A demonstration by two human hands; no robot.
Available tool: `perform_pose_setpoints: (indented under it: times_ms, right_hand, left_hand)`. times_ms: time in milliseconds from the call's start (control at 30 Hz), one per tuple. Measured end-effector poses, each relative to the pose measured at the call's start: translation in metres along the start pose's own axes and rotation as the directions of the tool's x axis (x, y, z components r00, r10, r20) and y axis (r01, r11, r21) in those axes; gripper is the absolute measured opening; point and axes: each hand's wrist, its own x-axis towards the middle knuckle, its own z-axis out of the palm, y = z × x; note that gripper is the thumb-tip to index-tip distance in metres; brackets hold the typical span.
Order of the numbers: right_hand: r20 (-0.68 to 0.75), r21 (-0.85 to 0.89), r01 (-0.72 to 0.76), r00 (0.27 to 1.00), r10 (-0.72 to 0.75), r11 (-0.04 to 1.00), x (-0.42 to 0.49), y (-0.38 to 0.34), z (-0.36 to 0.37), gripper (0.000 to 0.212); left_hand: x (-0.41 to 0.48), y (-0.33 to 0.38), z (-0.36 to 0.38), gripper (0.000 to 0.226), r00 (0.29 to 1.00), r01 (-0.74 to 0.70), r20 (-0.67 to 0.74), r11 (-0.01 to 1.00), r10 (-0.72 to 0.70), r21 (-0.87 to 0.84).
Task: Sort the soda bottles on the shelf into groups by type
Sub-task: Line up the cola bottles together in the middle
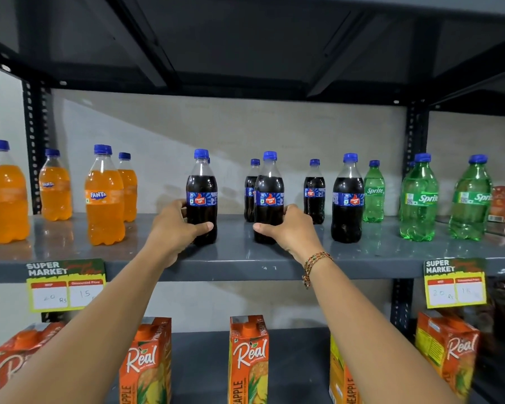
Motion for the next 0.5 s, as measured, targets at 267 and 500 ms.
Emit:
perform_pose_setpoints:
  times_ms: [267, 500]
  right_hand:
    - [-0.572, -0.044, 0.467, 0.713, -0.405, 0.883, -0.036, -0.015, 0.019, 0.036]
    - [-0.276, 0.173, 0.646, 0.756, -0.593, 0.743, -0.071, -0.101, 0.117, 0.015]
  left_hand:
    - [-0.025, 0.012, -0.029, 0.062, 0.92, -0.311, -0.295, 0.939, 0.258, -0.147]
    - [-0.02, -0.009, -0.136, 0.028, 0.589, -0.433, -0.689, 0.885, 0.421, 0.171]
